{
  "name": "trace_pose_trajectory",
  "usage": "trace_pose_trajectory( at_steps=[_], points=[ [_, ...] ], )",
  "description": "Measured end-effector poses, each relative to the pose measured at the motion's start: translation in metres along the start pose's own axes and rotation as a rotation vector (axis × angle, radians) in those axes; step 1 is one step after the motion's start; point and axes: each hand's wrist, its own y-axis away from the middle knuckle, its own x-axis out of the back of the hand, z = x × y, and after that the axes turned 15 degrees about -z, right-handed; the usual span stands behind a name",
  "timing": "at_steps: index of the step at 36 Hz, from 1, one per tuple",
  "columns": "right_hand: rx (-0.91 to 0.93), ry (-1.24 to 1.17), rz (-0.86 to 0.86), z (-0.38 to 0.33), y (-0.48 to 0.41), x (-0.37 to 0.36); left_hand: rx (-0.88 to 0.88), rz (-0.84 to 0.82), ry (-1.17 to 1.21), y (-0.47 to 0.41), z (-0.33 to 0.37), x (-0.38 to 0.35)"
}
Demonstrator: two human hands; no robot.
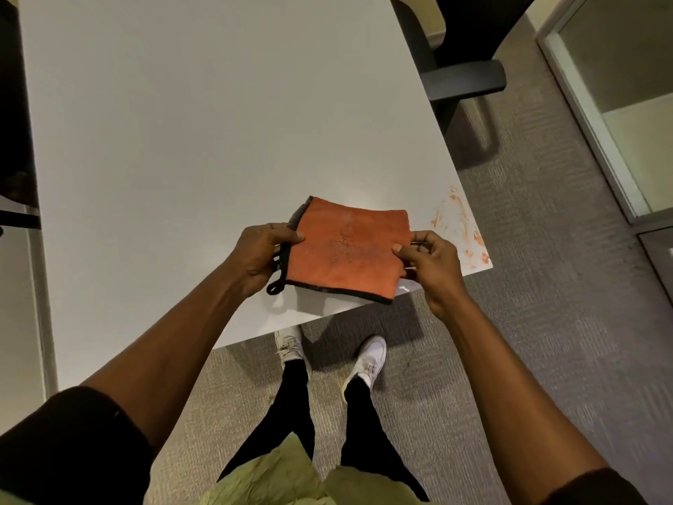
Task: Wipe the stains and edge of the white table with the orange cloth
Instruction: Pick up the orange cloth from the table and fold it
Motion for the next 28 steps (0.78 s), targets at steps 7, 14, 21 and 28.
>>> trace_pose_trajectory(
  at_steps=[7,14,21,28],
  points=[
    [0.280,0.033,-0.070,-0.021,0.012,0.030,-0.090,-0.232,-0.097,0.002,0.015,-0.002],
    [0.430,0.142,-0.136,-0.040,0.025,0.045,-0.239,-0.214,-0.245,0.007,0.019,-0.007],
    [0.291,0.066,-0.077,-0.015,0.027,0.052,-0.180,-0.235,-0.273,0.006,0.002,-0.010],
    [0.179,0.000,0.038,0.017,0.041,0.058,-0.043,-0.257,-0.166,-0.001,-0.029,-0.024]
  ],
)
